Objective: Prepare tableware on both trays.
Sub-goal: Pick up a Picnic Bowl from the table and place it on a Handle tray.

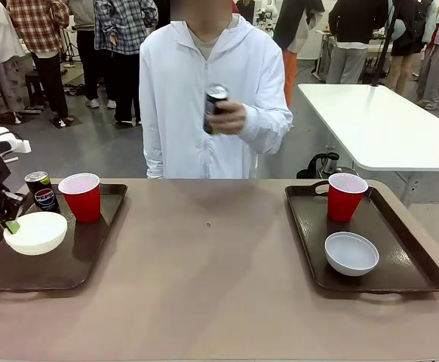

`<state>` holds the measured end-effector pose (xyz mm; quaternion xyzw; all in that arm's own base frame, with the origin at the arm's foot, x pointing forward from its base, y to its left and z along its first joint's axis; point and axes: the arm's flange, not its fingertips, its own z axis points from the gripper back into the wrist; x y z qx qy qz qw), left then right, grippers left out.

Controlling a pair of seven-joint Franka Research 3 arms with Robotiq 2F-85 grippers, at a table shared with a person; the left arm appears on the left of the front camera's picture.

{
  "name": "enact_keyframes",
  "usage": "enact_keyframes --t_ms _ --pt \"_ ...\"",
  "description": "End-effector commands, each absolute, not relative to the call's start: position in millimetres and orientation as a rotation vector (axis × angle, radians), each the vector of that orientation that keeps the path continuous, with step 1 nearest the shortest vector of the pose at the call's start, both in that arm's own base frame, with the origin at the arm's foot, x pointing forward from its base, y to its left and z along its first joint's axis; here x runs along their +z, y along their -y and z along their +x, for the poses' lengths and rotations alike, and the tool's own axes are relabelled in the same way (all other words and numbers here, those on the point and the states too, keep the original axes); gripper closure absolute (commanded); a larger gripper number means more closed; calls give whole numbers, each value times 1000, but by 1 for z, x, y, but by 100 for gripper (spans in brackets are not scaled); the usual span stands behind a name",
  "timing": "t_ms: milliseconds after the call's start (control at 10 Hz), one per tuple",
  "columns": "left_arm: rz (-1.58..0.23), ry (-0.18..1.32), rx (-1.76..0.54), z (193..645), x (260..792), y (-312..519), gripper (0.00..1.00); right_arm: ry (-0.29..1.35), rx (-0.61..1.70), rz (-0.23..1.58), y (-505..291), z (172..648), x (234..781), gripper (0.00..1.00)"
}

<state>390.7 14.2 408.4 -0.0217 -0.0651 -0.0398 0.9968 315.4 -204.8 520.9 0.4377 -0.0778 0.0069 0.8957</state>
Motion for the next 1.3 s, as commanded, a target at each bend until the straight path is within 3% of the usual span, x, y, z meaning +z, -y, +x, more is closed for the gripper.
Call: enact_keyframes --t_ms 0,100,200,300,400,500,700,800,1200 --pt "-75 138 -106 387 387 -18 100 172 18 925 204 315 522 0" --pt "-83 143 -112 384 384 -19 100 172 18 925 204 315 522 0" --pt "-95 154 -129 384 385 -19 91 172 18 925 204 315 522 0" --pt "-96 157 -128 383 387 -19 36 172 18 925 204 315 522 0" --pt "-92 151 -133 382 385 -19 31 172 18 925 204 315 522 0" --pt "-87 140 -136 383 381 -20 0 172 18 925 204 315 522 0" --pt "-72 115 -137 383 372 -19 0 172 18 925 204 315 522 0" --pt "-66 109 -139 383 371 -19 56 172 18 925 204 315 522 0" --pt "-82 143 -175 375 394 -11 16 172 18 925 204 315 522 0"
